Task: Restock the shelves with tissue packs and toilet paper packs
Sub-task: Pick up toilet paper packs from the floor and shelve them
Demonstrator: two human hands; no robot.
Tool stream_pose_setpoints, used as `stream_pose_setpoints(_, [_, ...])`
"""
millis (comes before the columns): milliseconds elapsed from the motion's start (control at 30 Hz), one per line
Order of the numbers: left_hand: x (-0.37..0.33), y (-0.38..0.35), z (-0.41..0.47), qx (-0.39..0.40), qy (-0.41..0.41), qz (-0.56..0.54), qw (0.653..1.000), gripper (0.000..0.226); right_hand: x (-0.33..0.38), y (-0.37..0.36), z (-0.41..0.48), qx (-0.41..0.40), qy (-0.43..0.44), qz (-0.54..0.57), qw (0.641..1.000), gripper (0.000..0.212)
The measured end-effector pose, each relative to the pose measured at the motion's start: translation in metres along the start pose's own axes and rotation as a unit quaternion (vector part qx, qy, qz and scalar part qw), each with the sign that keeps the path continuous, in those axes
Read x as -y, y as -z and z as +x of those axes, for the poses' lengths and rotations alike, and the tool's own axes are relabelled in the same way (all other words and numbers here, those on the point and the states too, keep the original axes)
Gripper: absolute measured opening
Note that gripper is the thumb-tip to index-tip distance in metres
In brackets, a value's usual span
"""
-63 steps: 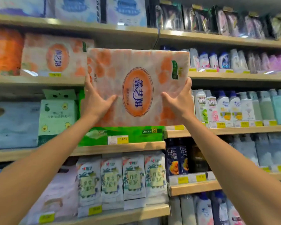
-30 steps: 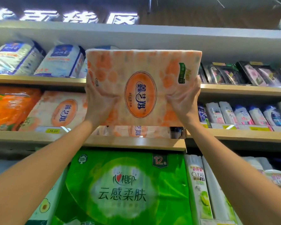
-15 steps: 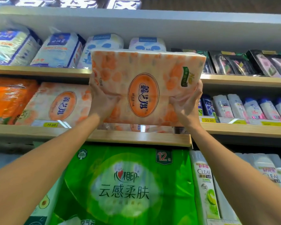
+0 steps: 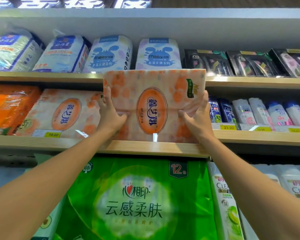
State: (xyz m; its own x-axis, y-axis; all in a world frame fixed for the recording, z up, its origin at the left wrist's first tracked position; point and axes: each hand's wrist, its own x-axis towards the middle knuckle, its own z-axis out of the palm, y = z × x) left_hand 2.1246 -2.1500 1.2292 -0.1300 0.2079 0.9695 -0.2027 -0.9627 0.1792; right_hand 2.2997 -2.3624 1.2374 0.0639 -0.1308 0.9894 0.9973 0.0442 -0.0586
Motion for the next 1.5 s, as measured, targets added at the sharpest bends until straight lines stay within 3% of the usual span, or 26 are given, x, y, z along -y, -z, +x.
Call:
stream_pose_setpoints(233, [-0.004,-0.008,-0.005,-0.005,0.001,0.125,0.992,0.093,0.001,-0.004,-0.003,0.018,-0.018,-0.056,0.998,0.104])
stream_pose_setpoints(500, [-0.008,-0.008,-0.010,-0.018,-0.003,0.152,0.988,0.092,0.007,-0.001,-0.011,0.004,0.008,-0.115,0.993,0.101])
stream_pose_setpoints(667, [-0.006,-0.008,-0.004,-0.020,0.008,0.205,0.979,0.088,0.007,-0.001,-0.001,0.037,0.015,-0.206,0.978,0.089])
stream_pose_setpoints(1267, [-0.002,-0.006,0.002,-0.008,-0.005,0.221,0.975,0.086,-0.001,-0.010,0.005,0.014,0.001,-0.213,0.977,0.083])
stream_pose_setpoints(1500, [0.009,-0.020,0.018,0.071,0.041,0.246,0.966,0.085,-0.011,-0.023,0.011,0.069,-0.060,-0.224,0.970,0.078])
